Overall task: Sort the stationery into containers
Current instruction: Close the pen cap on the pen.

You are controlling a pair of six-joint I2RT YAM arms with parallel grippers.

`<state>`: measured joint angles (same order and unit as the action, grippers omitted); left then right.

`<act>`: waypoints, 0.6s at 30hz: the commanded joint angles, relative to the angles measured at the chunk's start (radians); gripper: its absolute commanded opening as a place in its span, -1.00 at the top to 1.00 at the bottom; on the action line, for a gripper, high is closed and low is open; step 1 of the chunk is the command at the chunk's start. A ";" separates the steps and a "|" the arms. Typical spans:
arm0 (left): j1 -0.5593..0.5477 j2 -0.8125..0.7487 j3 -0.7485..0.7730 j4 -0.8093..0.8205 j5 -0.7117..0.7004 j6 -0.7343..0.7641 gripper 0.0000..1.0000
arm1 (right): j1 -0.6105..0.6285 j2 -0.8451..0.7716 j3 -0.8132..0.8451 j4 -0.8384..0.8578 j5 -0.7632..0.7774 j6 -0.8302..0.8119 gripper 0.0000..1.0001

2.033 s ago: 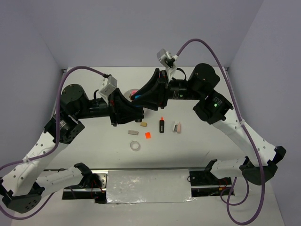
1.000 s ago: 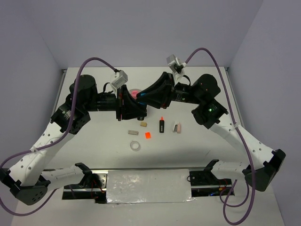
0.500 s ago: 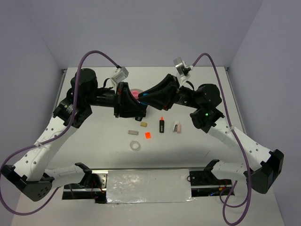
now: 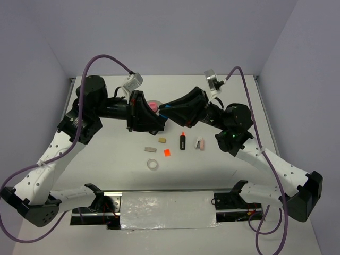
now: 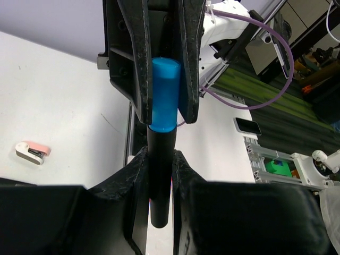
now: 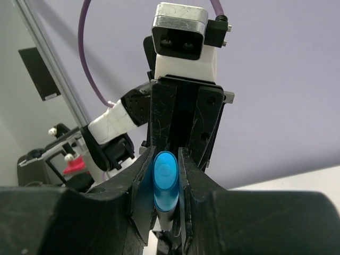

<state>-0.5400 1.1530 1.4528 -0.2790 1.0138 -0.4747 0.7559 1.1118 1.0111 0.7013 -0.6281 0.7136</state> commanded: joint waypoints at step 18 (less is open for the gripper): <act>0.068 -0.026 0.023 0.692 -0.296 -0.090 1.00 | 0.168 0.115 -0.104 -0.367 -0.289 0.010 1.00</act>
<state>-0.5098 1.1351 1.3994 -0.0841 1.0229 -0.5575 0.7979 1.1320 1.0264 0.7280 -0.5056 0.6964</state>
